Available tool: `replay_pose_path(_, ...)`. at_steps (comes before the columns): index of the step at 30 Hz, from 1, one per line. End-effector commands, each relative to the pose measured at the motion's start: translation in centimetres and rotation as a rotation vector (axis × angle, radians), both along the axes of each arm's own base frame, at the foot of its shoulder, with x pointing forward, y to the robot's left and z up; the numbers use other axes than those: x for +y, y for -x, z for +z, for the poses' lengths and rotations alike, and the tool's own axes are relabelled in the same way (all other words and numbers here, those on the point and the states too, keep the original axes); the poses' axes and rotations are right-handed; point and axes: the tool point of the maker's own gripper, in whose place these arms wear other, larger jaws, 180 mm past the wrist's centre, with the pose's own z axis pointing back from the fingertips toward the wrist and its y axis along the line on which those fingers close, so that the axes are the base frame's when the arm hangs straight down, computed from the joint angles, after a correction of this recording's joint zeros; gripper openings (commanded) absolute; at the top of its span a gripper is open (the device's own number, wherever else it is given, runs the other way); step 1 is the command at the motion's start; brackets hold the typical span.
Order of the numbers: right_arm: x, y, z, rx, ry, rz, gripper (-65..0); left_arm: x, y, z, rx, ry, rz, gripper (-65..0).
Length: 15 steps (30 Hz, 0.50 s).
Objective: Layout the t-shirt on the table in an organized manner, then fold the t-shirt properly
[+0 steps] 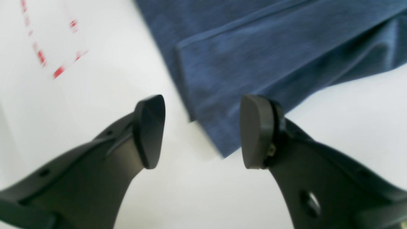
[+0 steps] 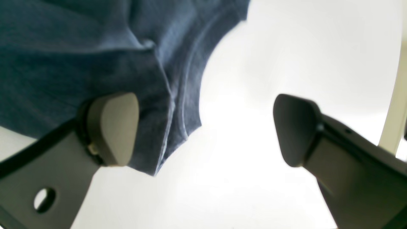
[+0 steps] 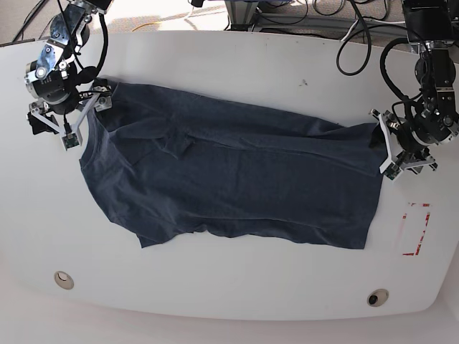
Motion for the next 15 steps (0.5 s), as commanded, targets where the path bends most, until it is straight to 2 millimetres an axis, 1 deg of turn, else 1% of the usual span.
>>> replay_pose_path(1, 0.7, -1.4, 1.2, -0.07, -0.022, 0.018, 0.0, 0.5, -0.4, 0.9, -0.034, -0.038, 0.002, -30.3)
replay_pose_path(3, 0.8, -1.6, 1.1, -0.07, -0.031, 0.017, 0.0, 0.2, -0.2, 0.6, -0.028, -0.037, 0.005, -30.3)
replay_pose_path(6, 1.5, -2.9, 1.5, -0.097, -0.051, 0.024, 0.0, 0.1, -0.2, 0.4, -0.025, -0.032, 0.007, -30.3)
replay_pose_path(8, 3.1, -3.7, 1.7, -0.115, -0.075, 0.05, 0.0, 0.0, -0.1, 0.3, -0.022, -0.029, 0.008, -30.3)
replay_pose_path(10, 4.2, -4.1, 1.7, -0.113, -0.082, 0.077, 0.0, 0.0, -0.1, 0.2, -0.021, -0.027, 0.008, -30.3)
replay_pose_path(12, 4.8, -4.3, 1.6, -0.102, -0.08, 0.1, 0.0, -0.1, -0.1, 0.2, -0.02, -0.027, 0.007, -30.3)
replay_pose_path(15, 5.3, -4.0, 1.2, -0.08, -0.085, 0.107, -0.3, -0.1, -0.1, 0.2, -0.02, -0.027, 0.007, -30.3)
